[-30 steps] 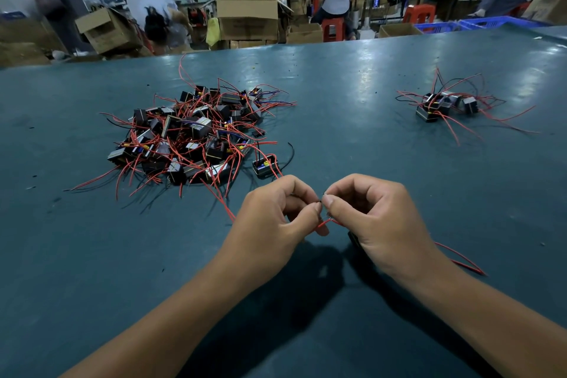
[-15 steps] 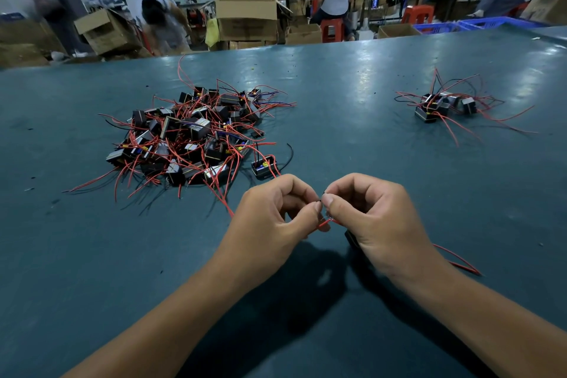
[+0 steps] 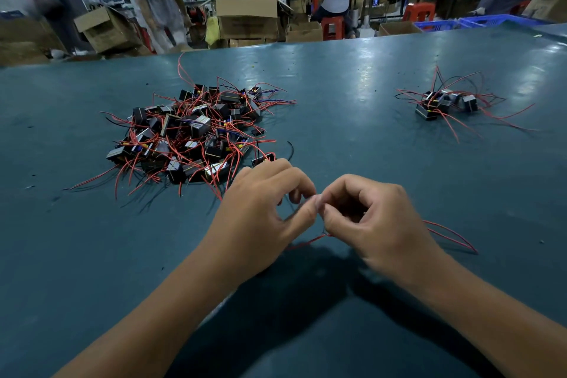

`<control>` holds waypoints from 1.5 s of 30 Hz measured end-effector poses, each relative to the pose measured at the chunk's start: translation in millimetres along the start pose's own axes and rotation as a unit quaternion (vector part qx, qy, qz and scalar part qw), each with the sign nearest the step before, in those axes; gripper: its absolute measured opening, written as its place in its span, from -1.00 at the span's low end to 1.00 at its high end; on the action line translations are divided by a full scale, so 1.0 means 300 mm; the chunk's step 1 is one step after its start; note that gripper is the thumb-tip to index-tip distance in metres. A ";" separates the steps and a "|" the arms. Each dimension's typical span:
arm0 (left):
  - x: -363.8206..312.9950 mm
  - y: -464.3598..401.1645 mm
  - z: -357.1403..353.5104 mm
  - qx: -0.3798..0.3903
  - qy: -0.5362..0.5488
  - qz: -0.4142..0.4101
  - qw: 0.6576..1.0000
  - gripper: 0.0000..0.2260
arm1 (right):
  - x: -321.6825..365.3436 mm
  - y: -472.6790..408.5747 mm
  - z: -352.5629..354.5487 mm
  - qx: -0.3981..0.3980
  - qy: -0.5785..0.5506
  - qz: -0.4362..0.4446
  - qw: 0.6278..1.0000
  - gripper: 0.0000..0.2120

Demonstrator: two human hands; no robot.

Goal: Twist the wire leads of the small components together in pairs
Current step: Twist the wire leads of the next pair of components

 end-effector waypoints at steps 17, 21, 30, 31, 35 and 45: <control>0.045 0.012 0.049 0.028 0.139 0.089 0.986 -0.92 | -0.014 -0.007 0.018 -0.021 0.056 0.007 0.998 -0.82; 0.034 0.016 0.025 0.043 0.138 0.086 0.986 -0.91 | -0.010 -0.008 0.023 -0.019 0.039 -0.002 0.999 -0.82; 0.051 0.018 0.003 0.079 0.189 0.046 0.978 -0.87 | -0.020 -0.009 0.028 -0.014 0.024 -0.013 1.000 -0.82; 0.060 0.015 0.006 0.070 0.192 0.041 0.978 -0.85 | -0.022 -0.009 0.028 -0.011 0.019 -0.014 1.000 -0.82; 0.070 0.007 0.008 0.057 0.125 -0.040 0.990 -0.81 | -0.019 -0.005 0.022 0.014 0.002 -0.009 1.000 -0.90; 0.037 0.002 0.020 0.021 -0.006 -0.166 0.986 -0.83 | -0.003 0.004 0.011 0.072 -0.007 0.020 0.997 -0.92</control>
Point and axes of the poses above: each hand's wrist, its own y-axis away from the middle knuckle, its own z-axis out of the back of the hand, x = y × z, the point moved 4 cm from there along -y, towards the middle knuckle, and after that the axes turned 2 degrees about -z, right-handed, at the moved point
